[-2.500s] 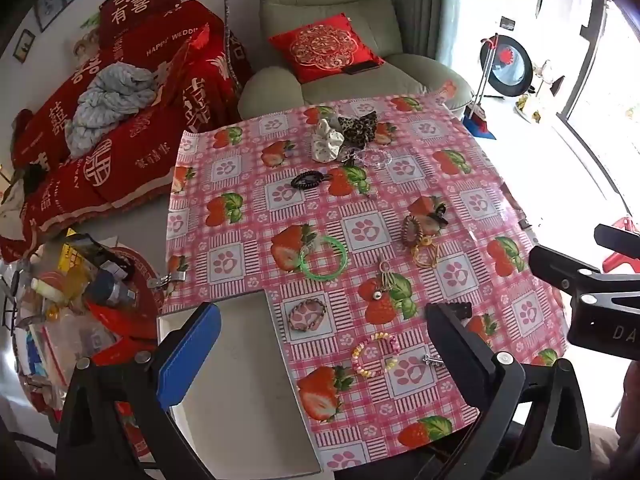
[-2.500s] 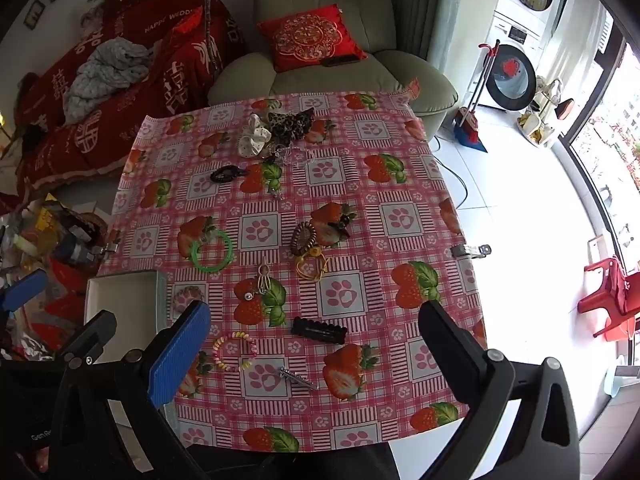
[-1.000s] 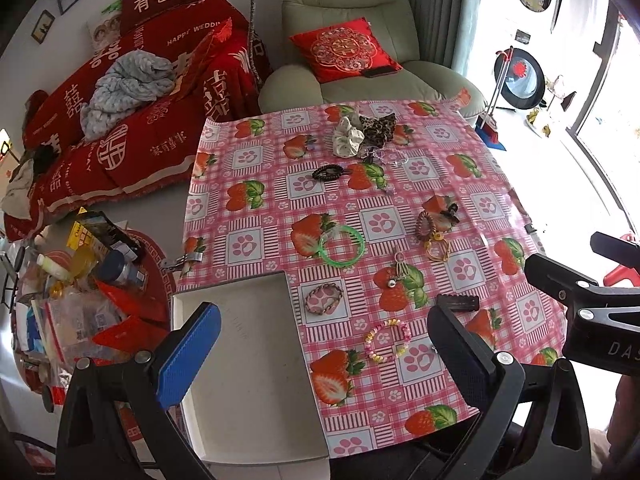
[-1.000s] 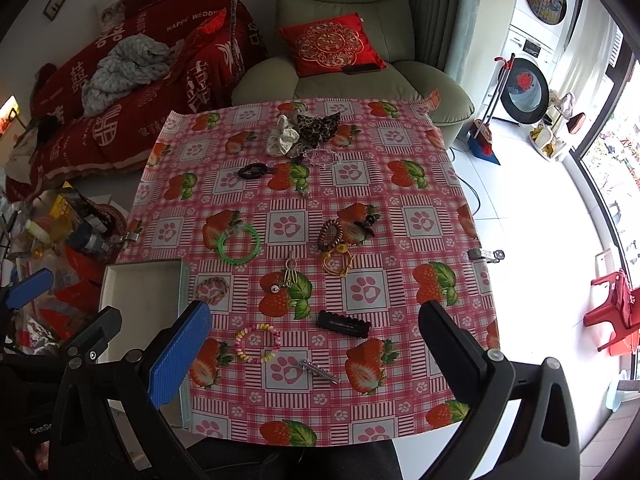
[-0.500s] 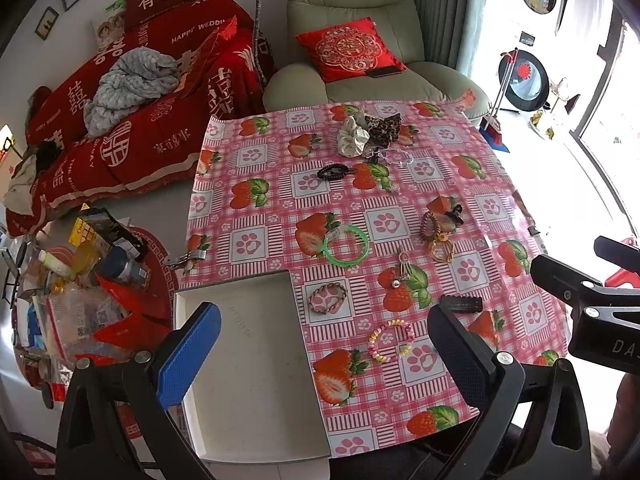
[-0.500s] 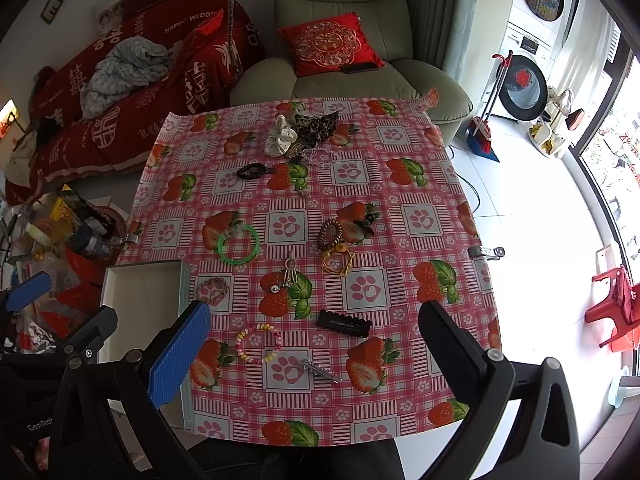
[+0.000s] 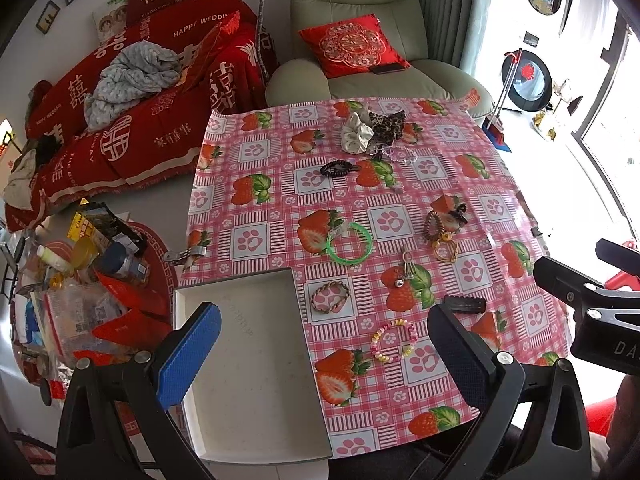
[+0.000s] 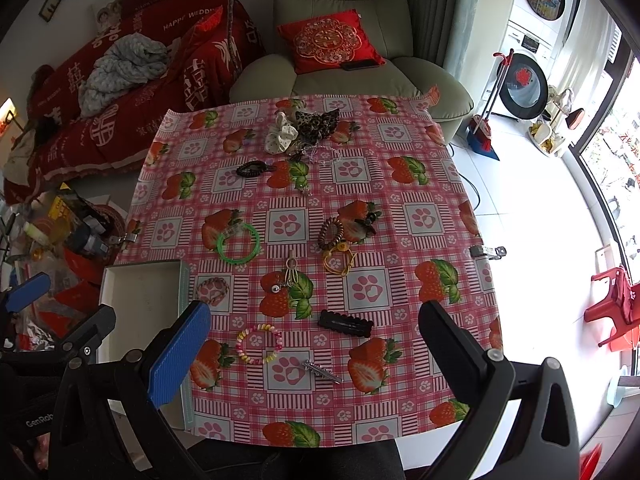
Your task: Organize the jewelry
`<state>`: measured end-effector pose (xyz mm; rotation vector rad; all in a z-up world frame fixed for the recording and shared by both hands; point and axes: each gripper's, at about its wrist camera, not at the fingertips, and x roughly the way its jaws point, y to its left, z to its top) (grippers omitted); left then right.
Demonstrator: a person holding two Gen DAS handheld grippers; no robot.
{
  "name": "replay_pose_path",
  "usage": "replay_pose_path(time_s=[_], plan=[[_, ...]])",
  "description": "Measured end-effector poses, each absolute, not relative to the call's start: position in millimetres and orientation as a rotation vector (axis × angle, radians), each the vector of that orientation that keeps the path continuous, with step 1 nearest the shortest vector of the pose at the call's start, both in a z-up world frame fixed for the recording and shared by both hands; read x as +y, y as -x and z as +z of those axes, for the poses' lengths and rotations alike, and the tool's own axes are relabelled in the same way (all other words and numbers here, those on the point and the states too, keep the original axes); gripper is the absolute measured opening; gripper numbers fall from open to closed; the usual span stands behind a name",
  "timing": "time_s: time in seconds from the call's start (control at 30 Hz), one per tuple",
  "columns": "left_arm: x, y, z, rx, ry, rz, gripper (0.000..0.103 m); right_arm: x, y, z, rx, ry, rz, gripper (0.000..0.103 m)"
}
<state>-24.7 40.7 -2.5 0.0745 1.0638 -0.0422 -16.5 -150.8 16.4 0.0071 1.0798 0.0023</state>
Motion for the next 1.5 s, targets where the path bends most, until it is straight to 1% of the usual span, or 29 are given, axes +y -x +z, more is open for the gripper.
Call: replay_pose_path(time_s=[0.5,0.9,1.5], plan=[[43,13,-16,1.104,-0.052,-0.025,0.103,-152,16,7,1.113,-0.011,0.0,0.103],[44,1,-37,1.185,-0.037,-0.007,0.103,-162,1,-6,1.179,-0.026,-0.007,0.103],[41,-16,-57,1.256,-0.028,0.009,0.103,-173,-16,-21,1.235,-0.033,-0.008,0.103]])
